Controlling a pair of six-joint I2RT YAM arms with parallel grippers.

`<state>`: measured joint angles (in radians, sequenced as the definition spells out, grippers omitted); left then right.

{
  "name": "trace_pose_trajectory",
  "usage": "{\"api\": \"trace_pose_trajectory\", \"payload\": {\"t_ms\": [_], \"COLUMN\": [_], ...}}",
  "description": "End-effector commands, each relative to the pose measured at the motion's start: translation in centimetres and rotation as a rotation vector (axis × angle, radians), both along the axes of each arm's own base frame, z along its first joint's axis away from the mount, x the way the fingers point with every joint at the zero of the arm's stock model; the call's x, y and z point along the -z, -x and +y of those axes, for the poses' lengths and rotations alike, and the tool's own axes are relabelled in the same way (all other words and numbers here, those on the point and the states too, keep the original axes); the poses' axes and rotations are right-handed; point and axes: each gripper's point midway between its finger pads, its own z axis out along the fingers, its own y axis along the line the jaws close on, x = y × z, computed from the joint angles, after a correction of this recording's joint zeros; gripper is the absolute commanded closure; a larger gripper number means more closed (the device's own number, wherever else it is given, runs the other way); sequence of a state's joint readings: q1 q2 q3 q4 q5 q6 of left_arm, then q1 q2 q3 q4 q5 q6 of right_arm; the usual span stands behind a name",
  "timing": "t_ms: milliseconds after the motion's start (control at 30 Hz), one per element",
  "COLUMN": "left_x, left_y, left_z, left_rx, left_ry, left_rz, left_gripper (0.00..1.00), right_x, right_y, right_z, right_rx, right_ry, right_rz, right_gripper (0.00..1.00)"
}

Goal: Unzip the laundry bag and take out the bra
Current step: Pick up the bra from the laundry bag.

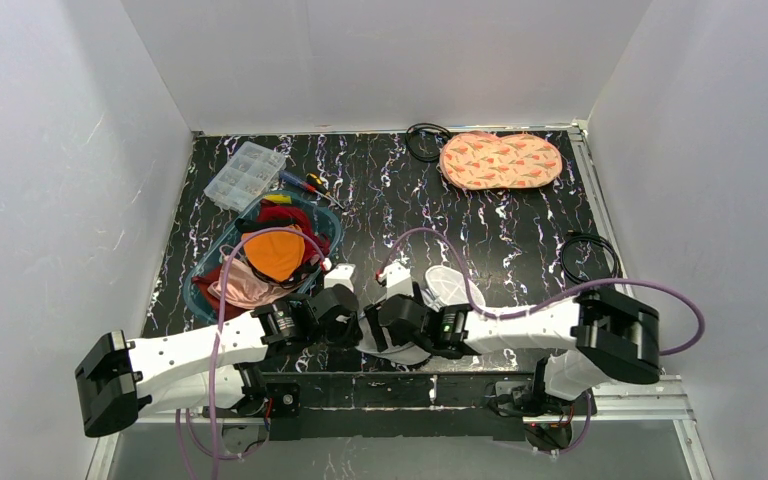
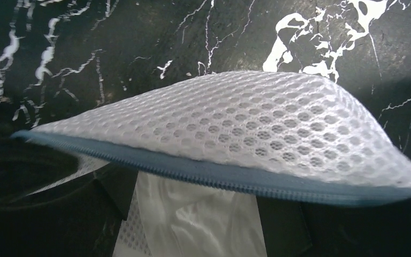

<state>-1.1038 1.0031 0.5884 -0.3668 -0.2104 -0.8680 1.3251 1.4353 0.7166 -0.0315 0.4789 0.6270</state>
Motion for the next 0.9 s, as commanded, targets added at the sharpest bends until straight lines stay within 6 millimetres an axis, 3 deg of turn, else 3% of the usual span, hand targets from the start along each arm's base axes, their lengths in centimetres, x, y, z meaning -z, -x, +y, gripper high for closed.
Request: {"api": "trace_pose_trajectory", "payload": {"t_ms": [0,133,267,567,700,867], "left_x": [1.3,1.5,1.7,2.1,2.0,1.8], "left_y": [0.2,0.3,0.3,0.2,0.1,0.1], "left_z": [1.4,1.6,1.9,2.1,2.0,1.7], "left_rx": [-0.034,-0.041,-0.049,-0.062,-0.064,-0.057], "left_ry": [-0.063,-0.061,-0.065,-0.084,-0.084,-0.071], "left_rz": [0.012,0.015,0.014,0.017,0.016,0.016], "left_gripper": [1.0,1.0,1.0,1.0,1.0,1.0], "right_x": [1.1,3.1,3.0,-0.7,-2.3,-4.8], "right_y": [-1.3,-1.7,-1.7,-0.8,0.0,0.9], "right_z": [0.0,-1.5,-2.5,-3.1,-3.3,-2.9], "right_rx": [0.048,0.1,0.134,0.088,0.055,0.02], "right_ry": [0.078,0.148,0.138,-0.013,-0.089,-0.26], "right_rz": [-0.048,-0.058,-0.062,-0.066,-0.057,-0.047], "right_gripper": [0.18,0.31,0.51,0.88,0.99,0.99]}}
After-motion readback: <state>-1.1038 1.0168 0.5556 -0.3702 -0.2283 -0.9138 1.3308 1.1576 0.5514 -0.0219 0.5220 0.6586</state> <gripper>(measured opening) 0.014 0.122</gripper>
